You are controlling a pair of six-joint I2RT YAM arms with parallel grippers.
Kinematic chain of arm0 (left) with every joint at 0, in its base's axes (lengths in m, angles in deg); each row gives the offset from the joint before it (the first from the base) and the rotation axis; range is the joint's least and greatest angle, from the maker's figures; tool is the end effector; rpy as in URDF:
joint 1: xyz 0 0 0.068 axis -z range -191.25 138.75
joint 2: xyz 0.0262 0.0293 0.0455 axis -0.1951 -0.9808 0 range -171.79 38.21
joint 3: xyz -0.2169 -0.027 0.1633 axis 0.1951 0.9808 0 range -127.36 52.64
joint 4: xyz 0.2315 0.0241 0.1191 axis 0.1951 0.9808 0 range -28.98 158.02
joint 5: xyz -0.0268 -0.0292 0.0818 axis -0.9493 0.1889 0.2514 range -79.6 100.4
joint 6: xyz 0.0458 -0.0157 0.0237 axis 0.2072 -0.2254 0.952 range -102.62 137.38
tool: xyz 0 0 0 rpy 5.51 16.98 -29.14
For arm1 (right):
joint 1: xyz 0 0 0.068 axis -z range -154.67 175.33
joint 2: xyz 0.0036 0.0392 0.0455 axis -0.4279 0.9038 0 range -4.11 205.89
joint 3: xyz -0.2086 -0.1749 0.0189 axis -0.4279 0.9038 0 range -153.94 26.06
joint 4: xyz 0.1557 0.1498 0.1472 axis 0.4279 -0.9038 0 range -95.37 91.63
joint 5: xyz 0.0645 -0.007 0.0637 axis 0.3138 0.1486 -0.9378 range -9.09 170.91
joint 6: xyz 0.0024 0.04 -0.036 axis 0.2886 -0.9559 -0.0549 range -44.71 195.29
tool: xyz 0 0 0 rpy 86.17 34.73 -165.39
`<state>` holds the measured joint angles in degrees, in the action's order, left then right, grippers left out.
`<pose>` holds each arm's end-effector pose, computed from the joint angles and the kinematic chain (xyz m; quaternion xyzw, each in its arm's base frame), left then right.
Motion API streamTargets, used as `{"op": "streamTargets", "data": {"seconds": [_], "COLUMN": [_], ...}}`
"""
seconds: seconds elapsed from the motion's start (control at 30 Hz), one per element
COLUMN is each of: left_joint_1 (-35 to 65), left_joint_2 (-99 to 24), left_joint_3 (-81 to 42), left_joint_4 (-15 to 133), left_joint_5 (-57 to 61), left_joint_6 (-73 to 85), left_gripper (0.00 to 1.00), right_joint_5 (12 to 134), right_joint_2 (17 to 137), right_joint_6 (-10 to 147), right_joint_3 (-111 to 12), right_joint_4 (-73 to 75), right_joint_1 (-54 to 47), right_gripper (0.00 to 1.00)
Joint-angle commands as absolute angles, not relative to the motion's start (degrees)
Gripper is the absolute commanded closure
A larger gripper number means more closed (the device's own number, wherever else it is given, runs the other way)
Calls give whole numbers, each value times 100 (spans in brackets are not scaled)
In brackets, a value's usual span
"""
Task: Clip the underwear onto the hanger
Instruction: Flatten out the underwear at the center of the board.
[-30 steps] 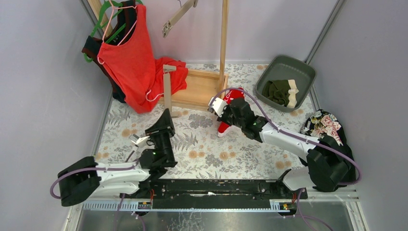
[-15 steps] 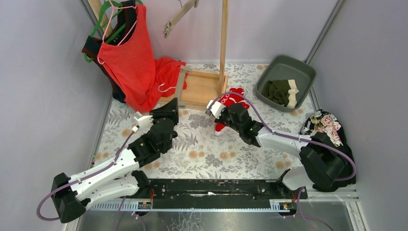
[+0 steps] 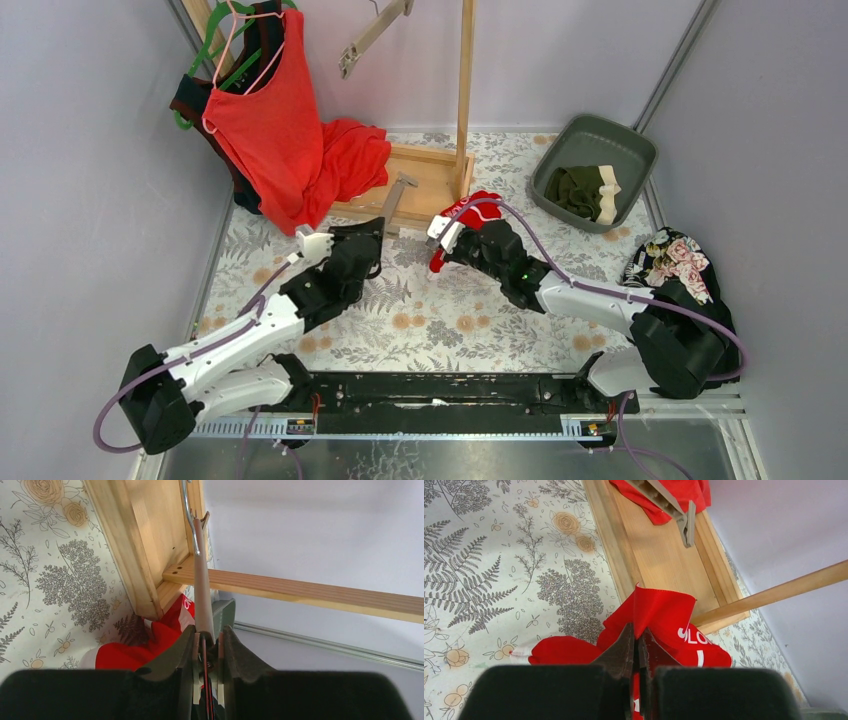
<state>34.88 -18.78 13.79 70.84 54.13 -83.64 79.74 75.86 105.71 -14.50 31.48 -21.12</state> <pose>0.1672 -0.1385 0.2688 -0.5368 0.6174 -0.3685 0.4414 0.2127 0.2247 0.2462 -0.4798 0.5940 0.0978 0.6383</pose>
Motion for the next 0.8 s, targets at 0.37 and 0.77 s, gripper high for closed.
{"op": "streamTargets", "data": {"seconds": [0.37,0.77], "left_joint_1": [3333,3208], "left_joint_2": [-2593,-2476], "left_joint_3": [939,991], "left_joint_4": [6593,6743], "left_joint_5": [5164,5281], "left_joint_6": [-7937,-7809], "left_gripper": [100,100], "right_joint_5": [7900,7857], "right_joint_2": [7765,8057], "right_joint_6": [11444,11931], "right_joint_3": [-1754,-2062], "right_joint_4": [3122,2315], "right_joint_1": [-2375,-2525], "right_gripper": [100,100]}}
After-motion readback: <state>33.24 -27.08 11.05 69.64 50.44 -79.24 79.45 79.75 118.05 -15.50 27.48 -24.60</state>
